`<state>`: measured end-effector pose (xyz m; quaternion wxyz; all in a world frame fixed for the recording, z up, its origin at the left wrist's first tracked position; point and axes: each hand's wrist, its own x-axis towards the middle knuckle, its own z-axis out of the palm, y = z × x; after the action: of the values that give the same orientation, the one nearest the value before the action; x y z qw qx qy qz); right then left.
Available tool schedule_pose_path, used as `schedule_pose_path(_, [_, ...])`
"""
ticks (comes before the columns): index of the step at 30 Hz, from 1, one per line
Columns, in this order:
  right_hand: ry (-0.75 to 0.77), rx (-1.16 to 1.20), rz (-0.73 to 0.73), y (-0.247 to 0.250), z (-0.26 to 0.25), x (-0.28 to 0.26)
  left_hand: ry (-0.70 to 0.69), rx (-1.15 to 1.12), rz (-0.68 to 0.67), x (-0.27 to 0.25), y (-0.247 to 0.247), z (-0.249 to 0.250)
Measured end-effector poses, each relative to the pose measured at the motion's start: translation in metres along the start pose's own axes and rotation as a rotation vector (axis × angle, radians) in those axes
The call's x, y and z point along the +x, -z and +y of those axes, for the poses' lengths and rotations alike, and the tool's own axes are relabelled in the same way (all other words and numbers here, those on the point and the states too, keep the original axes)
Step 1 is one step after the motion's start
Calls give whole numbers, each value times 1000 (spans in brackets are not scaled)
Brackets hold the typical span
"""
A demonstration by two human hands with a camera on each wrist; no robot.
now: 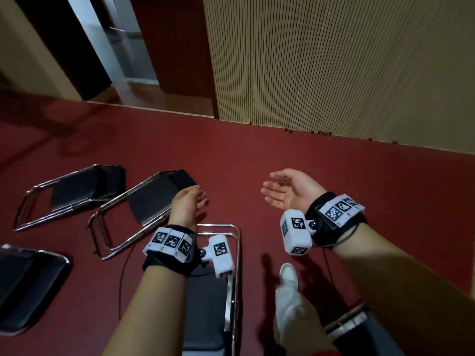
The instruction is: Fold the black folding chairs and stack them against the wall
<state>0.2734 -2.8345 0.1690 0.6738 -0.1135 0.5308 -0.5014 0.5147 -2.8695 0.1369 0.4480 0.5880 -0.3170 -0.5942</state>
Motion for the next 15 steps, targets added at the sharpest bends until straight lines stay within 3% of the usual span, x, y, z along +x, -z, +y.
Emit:
schedule_pose_path(9, [-29, -66, -18, 30, -195, 196, 27, -65, 30, 210, -187, 53])
schedule_pose_path(15, [-58, -86, -38, 13, -275, 294, 44, -73, 74, 300, -236, 91])
